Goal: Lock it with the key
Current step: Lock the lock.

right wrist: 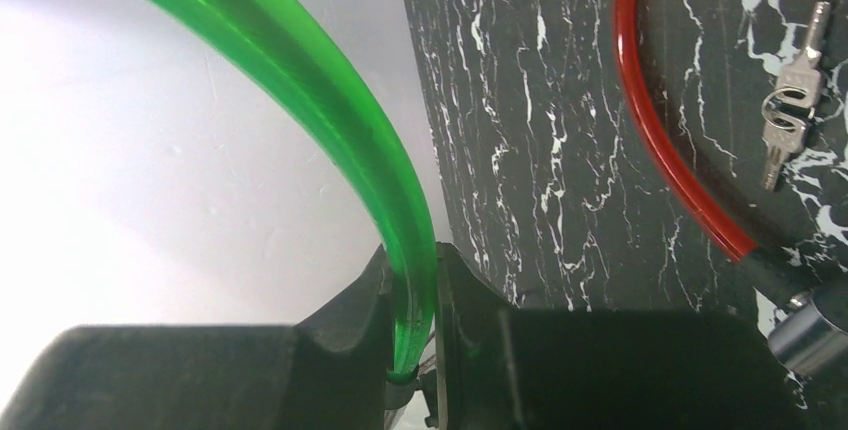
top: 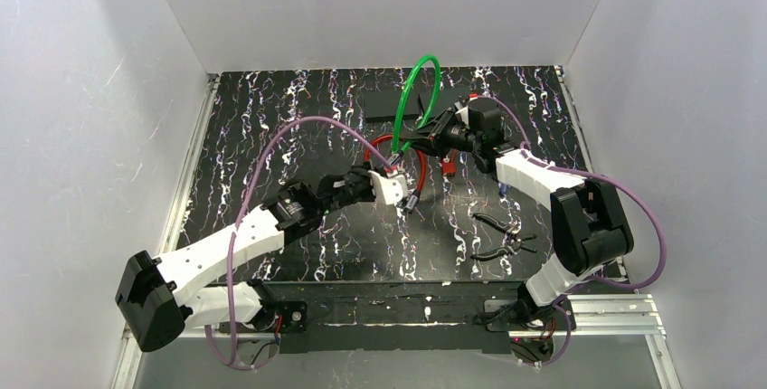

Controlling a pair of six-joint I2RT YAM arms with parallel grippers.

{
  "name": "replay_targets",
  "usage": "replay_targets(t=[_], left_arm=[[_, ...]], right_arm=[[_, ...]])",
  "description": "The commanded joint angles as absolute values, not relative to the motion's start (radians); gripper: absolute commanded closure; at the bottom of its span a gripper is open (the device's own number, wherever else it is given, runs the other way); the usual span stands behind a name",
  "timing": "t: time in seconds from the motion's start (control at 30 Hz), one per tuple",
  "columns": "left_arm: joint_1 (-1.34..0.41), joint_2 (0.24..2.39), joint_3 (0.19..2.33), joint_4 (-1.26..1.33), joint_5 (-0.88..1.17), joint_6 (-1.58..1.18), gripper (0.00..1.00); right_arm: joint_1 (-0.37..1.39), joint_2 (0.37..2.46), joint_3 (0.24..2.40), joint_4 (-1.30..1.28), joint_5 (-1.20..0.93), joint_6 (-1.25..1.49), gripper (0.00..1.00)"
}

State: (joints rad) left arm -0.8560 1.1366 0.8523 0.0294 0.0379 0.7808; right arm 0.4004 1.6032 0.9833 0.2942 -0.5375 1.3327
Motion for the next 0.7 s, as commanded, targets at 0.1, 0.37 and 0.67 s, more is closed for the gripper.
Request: replay_targets(t=[0.1, 0.37, 0.67], left_arm=[[-0.942, 1.163, 0.847, 0.084, -0.153, 1.136, 1.0], [-1.032, 1.138, 0.691, 0.237, -0.2, 1.537, 1.0], [-1.056, 1.112, 0.642, 0.285, -0.237, 1.744, 0.9]], right_arm=[[0.402, 1.552, 1.023, 0.26, -0.526, 1.282, 0.99], [0.401, 1.55, 1.019, 0.268, -0.531, 1.289, 0.99], [0.402, 1.539, 0.989, 0.352, -0.545, 1.324, 0.99]])
